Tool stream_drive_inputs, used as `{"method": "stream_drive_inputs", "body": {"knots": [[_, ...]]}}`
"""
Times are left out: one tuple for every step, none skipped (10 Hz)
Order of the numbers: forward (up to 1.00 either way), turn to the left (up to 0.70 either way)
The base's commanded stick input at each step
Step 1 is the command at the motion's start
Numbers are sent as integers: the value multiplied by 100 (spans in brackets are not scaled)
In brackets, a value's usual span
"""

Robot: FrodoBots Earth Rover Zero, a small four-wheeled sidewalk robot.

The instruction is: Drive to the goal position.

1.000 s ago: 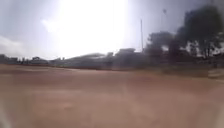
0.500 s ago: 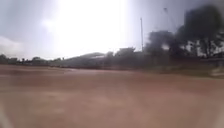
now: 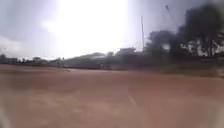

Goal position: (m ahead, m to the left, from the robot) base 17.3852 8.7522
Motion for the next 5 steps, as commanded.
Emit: {"method": "stream_drive_inputs", "body": {"knots": [[70,0],[70,0],[70,8],[70,20],[70,32]]}}
